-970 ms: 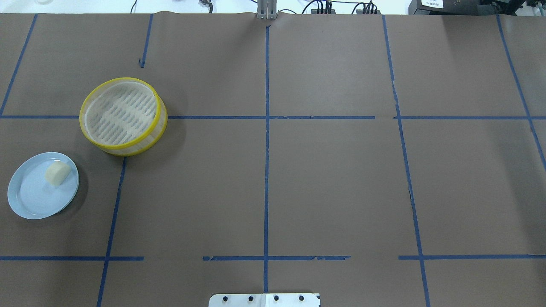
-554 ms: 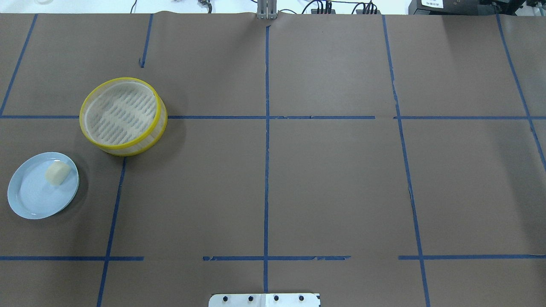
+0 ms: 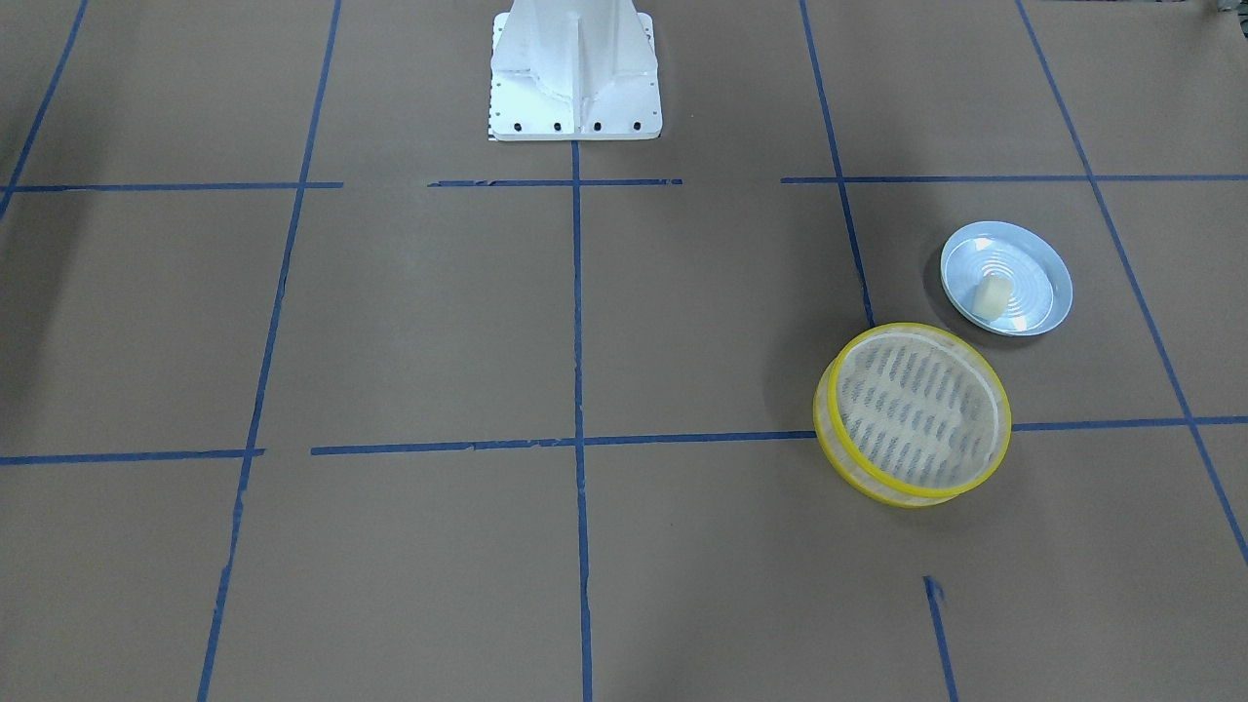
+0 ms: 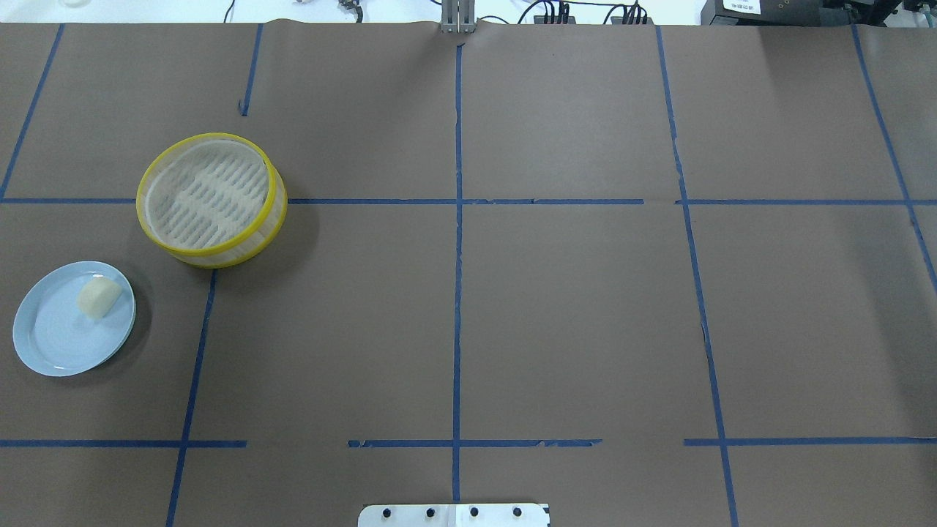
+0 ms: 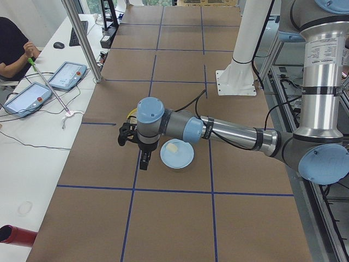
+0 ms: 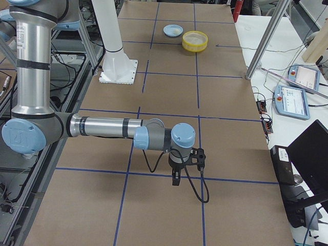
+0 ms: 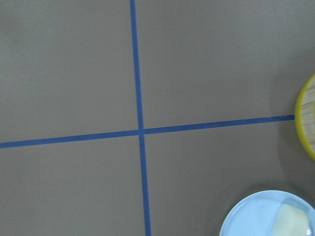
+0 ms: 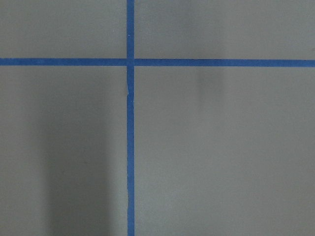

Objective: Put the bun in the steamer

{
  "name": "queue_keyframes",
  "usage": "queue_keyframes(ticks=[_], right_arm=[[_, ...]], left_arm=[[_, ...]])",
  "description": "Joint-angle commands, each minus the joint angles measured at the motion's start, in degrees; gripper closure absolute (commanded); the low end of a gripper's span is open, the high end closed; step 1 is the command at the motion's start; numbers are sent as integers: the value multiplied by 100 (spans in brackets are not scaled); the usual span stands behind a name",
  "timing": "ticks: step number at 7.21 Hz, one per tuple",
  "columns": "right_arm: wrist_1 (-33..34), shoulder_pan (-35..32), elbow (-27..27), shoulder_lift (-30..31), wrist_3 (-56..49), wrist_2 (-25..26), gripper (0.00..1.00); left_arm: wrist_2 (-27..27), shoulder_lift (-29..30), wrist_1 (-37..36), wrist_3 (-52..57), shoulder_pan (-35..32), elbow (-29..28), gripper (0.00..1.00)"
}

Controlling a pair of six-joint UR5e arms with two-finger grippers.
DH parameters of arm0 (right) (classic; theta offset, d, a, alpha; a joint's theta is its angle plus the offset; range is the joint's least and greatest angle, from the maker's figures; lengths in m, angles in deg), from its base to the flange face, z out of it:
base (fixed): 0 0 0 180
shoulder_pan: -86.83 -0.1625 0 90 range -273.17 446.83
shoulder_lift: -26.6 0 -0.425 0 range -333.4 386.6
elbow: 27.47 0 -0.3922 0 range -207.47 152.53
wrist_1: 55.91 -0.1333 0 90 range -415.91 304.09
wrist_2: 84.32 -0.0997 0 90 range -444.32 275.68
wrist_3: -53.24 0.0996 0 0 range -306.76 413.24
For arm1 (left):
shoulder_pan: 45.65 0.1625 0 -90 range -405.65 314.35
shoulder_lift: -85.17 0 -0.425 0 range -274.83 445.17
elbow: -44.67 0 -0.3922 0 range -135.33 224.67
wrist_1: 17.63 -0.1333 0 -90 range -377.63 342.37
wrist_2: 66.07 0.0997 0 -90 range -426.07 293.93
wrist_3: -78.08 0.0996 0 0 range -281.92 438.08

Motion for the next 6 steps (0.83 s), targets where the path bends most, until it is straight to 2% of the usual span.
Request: queue_keyframes(ticks=[1,2,3,5,6], right_arm=[[0,-4,0,0,0,0,0],[0,4,0,0,0,0,0],[0,-4,0,0,0,0,0],[0,-5,0,0,0,0,0],[0,-5,0,0,0,0,0]], left_arm=[[268,18,22,-713,884,416,0],[766,80,22,-1134,1340,643,0],[1006,141,117,-1277,1649,654,0],[1358,81,398,-1785,2265,549,0],[1369,-103,791,-2215,2485,497,0]])
